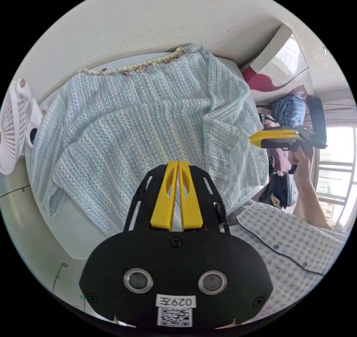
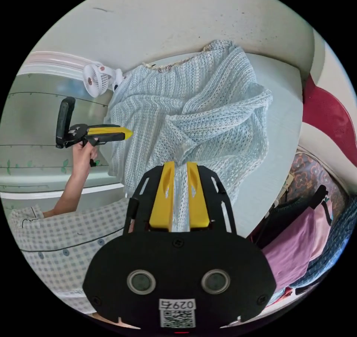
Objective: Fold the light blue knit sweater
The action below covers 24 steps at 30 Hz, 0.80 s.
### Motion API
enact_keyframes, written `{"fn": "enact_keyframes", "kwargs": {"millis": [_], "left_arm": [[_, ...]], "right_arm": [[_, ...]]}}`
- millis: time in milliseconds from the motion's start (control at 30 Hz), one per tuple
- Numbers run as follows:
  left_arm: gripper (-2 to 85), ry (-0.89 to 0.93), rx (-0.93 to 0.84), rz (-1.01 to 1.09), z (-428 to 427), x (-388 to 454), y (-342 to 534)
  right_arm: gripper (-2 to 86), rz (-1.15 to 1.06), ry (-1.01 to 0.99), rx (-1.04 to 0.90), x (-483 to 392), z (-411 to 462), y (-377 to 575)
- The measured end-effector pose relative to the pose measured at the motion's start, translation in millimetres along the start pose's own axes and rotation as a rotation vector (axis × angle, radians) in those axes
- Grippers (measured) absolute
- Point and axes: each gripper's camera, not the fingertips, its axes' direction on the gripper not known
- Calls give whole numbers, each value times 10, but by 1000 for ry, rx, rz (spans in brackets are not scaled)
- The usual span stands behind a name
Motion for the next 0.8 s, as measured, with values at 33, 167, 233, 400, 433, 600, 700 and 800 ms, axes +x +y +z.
{"fn": "enact_keyframes", "kwargs": {"millis": [33, 167, 233, 400, 433, 600, 700, 800], "left_arm": [[-10, 19, -10, 0, 55, 1, 46], [-10, 88, -90, -2, 426, -50, 302], [-10, 70, -122, 6, 540, -75, 378], [-10, -45, -94, -65, 547, -344, 619], [-10, -44, -86, -78, 536, -395, 644], [-10, 43, -82, -177, 618, -904, 741], [-10, 95, -94, -199, 717, -1054, 711], [-10, 79, -114, -185, 777, -1065, 680]], "right_arm": [[55, 0, -10, -7, -29, -11, -24], [61, 22, -97, -172, -206, -83, 31], [49, 29, -83, -255, -215, -29, 219], [37, 71, -76, -426, -24, 338, 1192], [45, 77, -97, -391, -26, 328, 1294], [102, 32, 92, -170, -545, 301, 2033], [125, -2, 282, -118, -874, 411, 2232], [103, -50, 399, -196, -1047, 601, 2315]]}}
